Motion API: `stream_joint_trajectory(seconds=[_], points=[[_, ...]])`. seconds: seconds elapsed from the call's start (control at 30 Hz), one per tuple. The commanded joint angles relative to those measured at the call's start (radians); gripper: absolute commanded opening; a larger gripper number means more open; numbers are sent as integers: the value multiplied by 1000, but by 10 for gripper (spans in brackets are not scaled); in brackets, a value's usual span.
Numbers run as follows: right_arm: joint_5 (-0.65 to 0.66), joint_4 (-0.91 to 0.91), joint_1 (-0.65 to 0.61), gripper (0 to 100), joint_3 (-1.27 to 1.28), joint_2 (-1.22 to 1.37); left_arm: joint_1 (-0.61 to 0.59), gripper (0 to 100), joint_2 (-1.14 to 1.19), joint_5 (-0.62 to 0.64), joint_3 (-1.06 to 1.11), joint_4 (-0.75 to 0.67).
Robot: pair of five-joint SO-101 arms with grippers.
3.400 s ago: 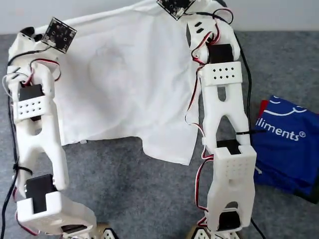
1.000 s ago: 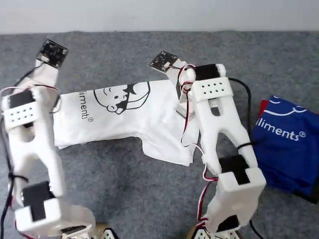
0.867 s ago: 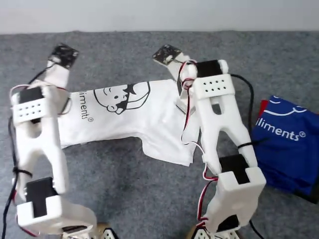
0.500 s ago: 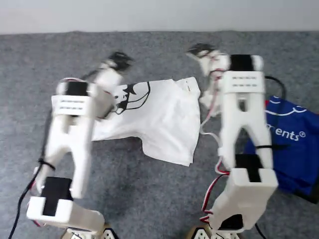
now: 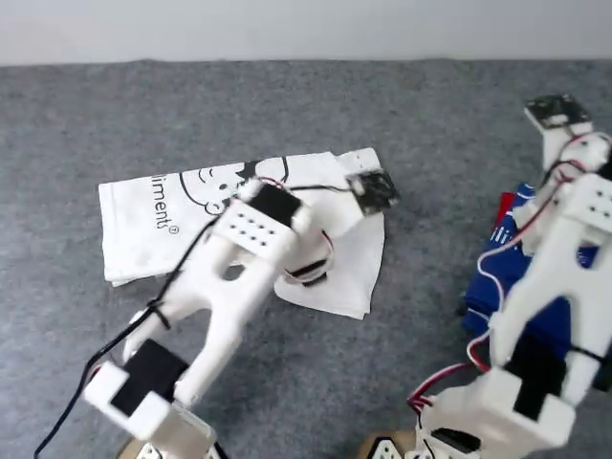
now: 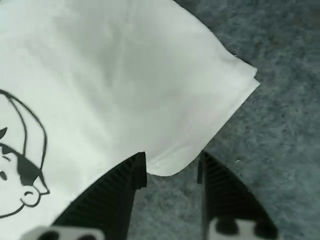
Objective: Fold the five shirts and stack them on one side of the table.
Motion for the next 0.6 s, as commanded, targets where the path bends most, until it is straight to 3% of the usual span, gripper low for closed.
stream_joint_trajectory(seconds=[0.0, 0.37, 0.57], points=[[40, 41, 36, 11, 37, -117, 35, 200, 77, 9, -45, -48], [86, 39, 99, 10, 69, -196, 80, 203, 327, 9, -128, -84], [86, 39, 134, 9, 69, -196, 91, 173, 434, 29, -251, -35]])
